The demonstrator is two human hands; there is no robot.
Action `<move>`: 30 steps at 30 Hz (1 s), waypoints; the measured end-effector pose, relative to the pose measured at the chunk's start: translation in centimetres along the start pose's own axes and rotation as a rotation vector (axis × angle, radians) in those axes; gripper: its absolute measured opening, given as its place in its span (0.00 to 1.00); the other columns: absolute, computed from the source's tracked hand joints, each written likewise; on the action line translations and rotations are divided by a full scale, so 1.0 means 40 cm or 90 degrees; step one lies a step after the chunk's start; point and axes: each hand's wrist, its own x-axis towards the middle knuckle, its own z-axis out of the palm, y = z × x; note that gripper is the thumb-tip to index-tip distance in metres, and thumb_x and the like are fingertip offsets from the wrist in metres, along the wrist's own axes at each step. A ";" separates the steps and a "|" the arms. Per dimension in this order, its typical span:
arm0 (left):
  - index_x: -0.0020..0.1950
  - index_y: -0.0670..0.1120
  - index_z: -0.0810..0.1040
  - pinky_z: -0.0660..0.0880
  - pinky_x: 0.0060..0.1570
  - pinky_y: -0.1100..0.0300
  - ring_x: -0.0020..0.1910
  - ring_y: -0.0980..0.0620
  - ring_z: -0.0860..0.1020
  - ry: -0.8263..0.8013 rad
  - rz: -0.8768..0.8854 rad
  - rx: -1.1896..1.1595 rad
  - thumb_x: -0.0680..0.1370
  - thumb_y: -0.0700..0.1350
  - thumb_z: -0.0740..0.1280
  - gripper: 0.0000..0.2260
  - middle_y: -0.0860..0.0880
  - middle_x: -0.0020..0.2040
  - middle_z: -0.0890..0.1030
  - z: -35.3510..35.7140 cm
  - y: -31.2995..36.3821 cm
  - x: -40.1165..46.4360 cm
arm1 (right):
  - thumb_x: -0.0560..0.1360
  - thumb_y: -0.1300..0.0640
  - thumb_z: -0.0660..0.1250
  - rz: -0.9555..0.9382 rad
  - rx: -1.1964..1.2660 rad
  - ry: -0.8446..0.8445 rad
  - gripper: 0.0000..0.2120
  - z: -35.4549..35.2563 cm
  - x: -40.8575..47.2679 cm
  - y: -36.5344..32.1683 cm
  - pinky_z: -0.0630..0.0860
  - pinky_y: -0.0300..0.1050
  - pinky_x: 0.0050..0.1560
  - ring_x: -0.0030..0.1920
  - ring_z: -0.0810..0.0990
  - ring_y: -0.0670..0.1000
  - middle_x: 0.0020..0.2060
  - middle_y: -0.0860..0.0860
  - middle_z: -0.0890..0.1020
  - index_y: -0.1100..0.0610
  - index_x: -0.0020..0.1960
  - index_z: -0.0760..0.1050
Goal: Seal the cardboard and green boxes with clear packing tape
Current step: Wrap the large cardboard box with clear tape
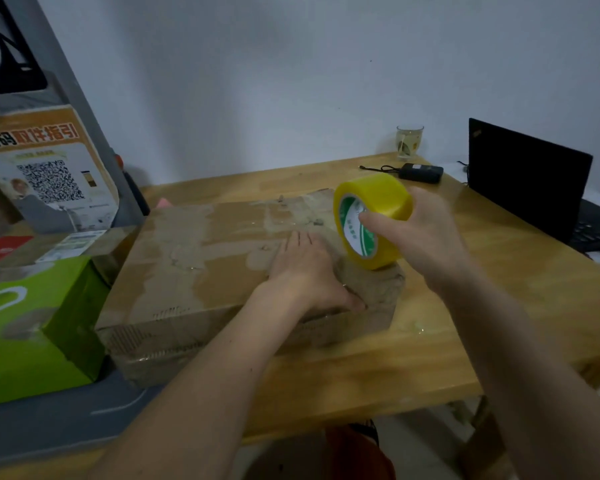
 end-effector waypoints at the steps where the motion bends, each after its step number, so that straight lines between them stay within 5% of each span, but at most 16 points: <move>1: 0.79 0.38 0.43 0.47 0.78 0.51 0.79 0.44 0.45 -0.003 -0.005 -0.006 0.63 0.72 0.72 0.62 0.41 0.80 0.46 -0.004 -0.001 0.003 | 0.71 0.54 0.74 -0.001 0.001 -0.001 0.15 -0.017 -0.014 -0.007 0.71 0.47 0.33 0.31 0.76 0.50 0.34 0.59 0.80 0.66 0.43 0.76; 4: 0.79 0.38 0.44 0.48 0.78 0.50 0.79 0.43 0.46 -0.004 -0.012 -0.023 0.62 0.70 0.74 0.62 0.41 0.80 0.47 -0.011 -0.003 0.007 | 0.70 0.54 0.74 0.003 -0.009 -0.027 0.14 -0.062 -0.051 -0.022 0.75 0.53 0.32 0.29 0.80 0.50 0.29 0.53 0.81 0.66 0.41 0.78; 7: 0.79 0.38 0.43 0.49 0.78 0.49 0.79 0.42 0.46 -0.001 -0.014 -0.024 0.62 0.69 0.74 0.63 0.41 0.80 0.47 -0.011 -0.008 0.016 | 0.69 0.52 0.75 0.008 -0.030 -0.049 0.16 -0.079 -0.077 -0.030 0.78 0.61 0.35 0.33 0.82 0.58 0.32 0.57 0.83 0.66 0.41 0.79; 14: 0.79 0.38 0.48 0.55 0.76 0.49 0.77 0.42 0.54 0.020 -0.052 -0.045 0.58 0.70 0.75 0.64 0.41 0.78 0.56 -0.008 -0.038 0.050 | 0.66 0.45 0.75 0.106 -0.117 -0.125 0.22 -0.073 -0.117 0.027 0.72 0.46 0.30 0.25 0.76 0.50 0.27 0.57 0.80 0.66 0.36 0.78; 19: 0.80 0.44 0.43 0.53 0.77 0.47 0.79 0.43 0.51 0.045 -0.019 -0.079 0.59 0.68 0.77 0.64 0.44 0.80 0.51 0.000 -0.064 0.067 | 0.69 0.47 0.75 0.133 -0.146 -0.184 0.20 -0.049 -0.152 0.080 0.68 0.39 0.25 0.21 0.73 0.43 0.23 0.50 0.77 0.61 0.31 0.74; 22: 0.79 0.55 0.38 0.49 0.77 0.45 0.80 0.47 0.46 0.077 0.107 -0.109 0.64 0.61 0.78 0.59 0.52 0.81 0.45 0.006 -0.074 0.068 | 0.69 0.48 0.75 0.150 -0.132 -0.192 0.19 -0.041 -0.153 0.094 0.63 0.34 0.20 0.18 0.69 0.41 0.19 0.46 0.73 0.57 0.30 0.71; 26: 0.79 0.61 0.48 0.45 0.78 0.46 0.79 0.53 0.48 0.031 0.222 -0.021 0.74 0.60 0.71 0.42 0.56 0.81 0.50 0.011 -0.086 0.090 | 0.69 0.45 0.75 0.144 -0.122 -0.189 0.20 -0.040 -0.151 0.097 0.63 0.35 0.22 0.18 0.67 0.41 0.19 0.45 0.71 0.56 0.30 0.70; 30: 0.78 0.64 0.53 0.49 0.77 0.45 0.79 0.55 0.49 0.024 0.256 -0.037 0.75 0.56 0.71 0.38 0.58 0.80 0.51 0.012 -0.106 0.126 | 0.69 0.41 0.73 0.139 -0.134 -0.176 0.23 -0.009 -0.149 0.101 0.60 0.31 0.21 0.19 0.67 0.40 0.17 0.42 0.69 0.54 0.28 0.68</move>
